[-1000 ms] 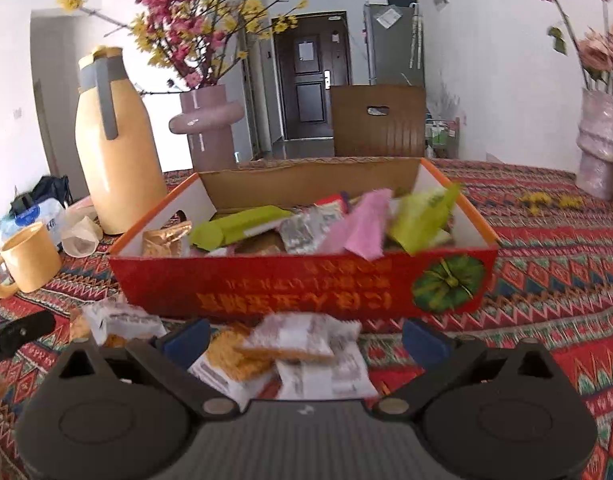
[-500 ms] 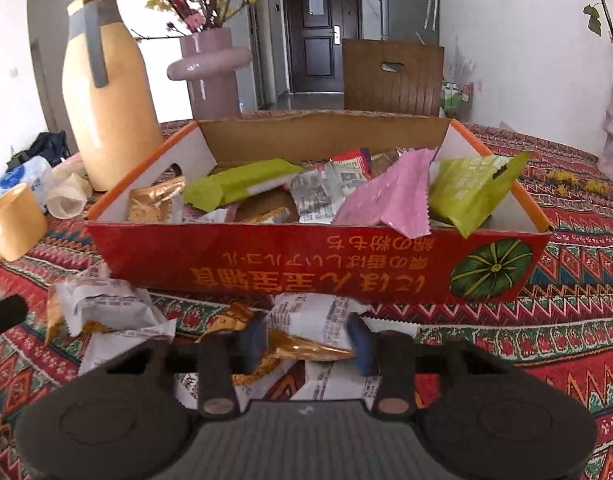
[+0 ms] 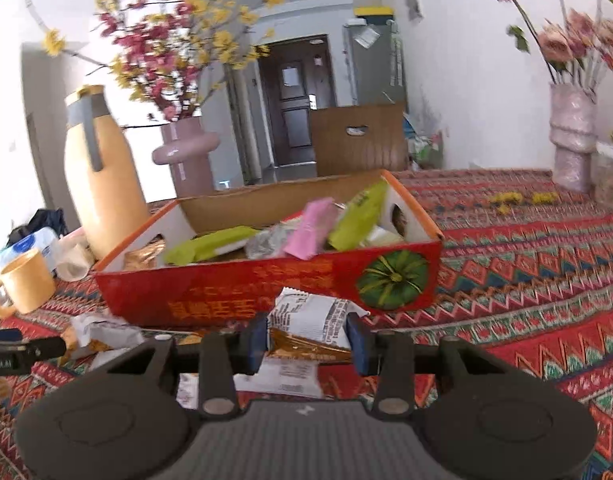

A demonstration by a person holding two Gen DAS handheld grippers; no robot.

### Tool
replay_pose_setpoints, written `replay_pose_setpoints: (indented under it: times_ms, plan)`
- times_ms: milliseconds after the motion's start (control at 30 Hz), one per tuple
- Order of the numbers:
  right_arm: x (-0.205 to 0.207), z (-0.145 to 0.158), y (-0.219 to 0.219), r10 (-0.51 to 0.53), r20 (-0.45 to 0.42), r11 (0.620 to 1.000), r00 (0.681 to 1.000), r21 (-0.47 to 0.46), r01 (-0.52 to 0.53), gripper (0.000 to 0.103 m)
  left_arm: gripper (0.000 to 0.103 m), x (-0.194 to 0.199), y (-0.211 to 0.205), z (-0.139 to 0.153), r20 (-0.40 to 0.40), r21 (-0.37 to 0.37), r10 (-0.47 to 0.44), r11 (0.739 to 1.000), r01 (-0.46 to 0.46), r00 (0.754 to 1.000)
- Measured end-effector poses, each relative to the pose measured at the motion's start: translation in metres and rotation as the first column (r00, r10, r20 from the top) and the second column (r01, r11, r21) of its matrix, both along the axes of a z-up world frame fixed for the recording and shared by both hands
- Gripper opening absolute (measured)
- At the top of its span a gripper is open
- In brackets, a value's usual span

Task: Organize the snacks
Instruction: 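Grasp a white wrapper with the right gripper while the left grasps a cookie packet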

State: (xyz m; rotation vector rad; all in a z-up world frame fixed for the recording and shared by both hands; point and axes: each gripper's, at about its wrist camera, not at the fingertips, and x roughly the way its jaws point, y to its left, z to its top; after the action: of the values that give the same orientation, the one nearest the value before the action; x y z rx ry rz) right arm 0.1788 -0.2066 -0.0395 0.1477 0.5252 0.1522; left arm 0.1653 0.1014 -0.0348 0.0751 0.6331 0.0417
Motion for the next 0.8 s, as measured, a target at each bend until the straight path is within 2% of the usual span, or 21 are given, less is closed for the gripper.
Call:
replay_pose_setpoints:
  times_ms: [167, 233, 333, 400, 467, 733, 800]
  plan:
    - [0.006, -0.009, -0.010, -0.014, -0.021, 0.999, 1.000, 0.047, 0.015, 0.040, 0.103, 0.025, -0.001, -0.002, -0.047, 0.007, -0.051, 0.999, 0.052, 0.998]
    - [0.006, -0.010, -0.010, -0.009, -0.020, 0.999, 1.000, 0.052, 0.010, 0.040, 0.100, 0.034, -0.003, -0.005, -0.068, 0.014, -0.073, 0.997, 0.074, 0.995]
    - [0.005, -0.011, -0.009, -0.001, -0.017, 0.999, 1.000, 0.054, 0.002, 0.040, 0.090, 0.043, -0.007, -0.011, -0.101, 0.006, -0.121, 0.993, 0.122, 0.988]
    - [0.005, -0.011, -0.010, 0.004, -0.013, 0.998, 1.000, 0.058, -0.003, 0.040, 0.069, 0.045, -0.009, -0.014, -0.118, -0.005, -0.141, 0.990, 0.141, 0.983]
    - [0.005, -0.011, -0.009, 0.008, -0.012, 0.998, 1.000, 0.062, -0.007, 0.040, 0.063, 0.044, -0.008, -0.013, -0.115, -0.020, -0.153, 0.988, 0.151, 0.982]
    - [0.002, -0.010, -0.007, 0.025, -0.002, 0.998, 1.000, 0.061, -0.025, 0.041, 0.059, 0.026, -0.008, -0.012, -0.077, -0.044, -0.135, 0.990, 0.132, 0.988]
    - [0.001, -0.010, -0.007, 0.028, 0.001, 0.998, 1.000, 0.061, -0.028, 0.041, 0.050, 0.021, -0.008, -0.008, -0.062, -0.050, -0.127, 0.991, 0.124, 0.990]
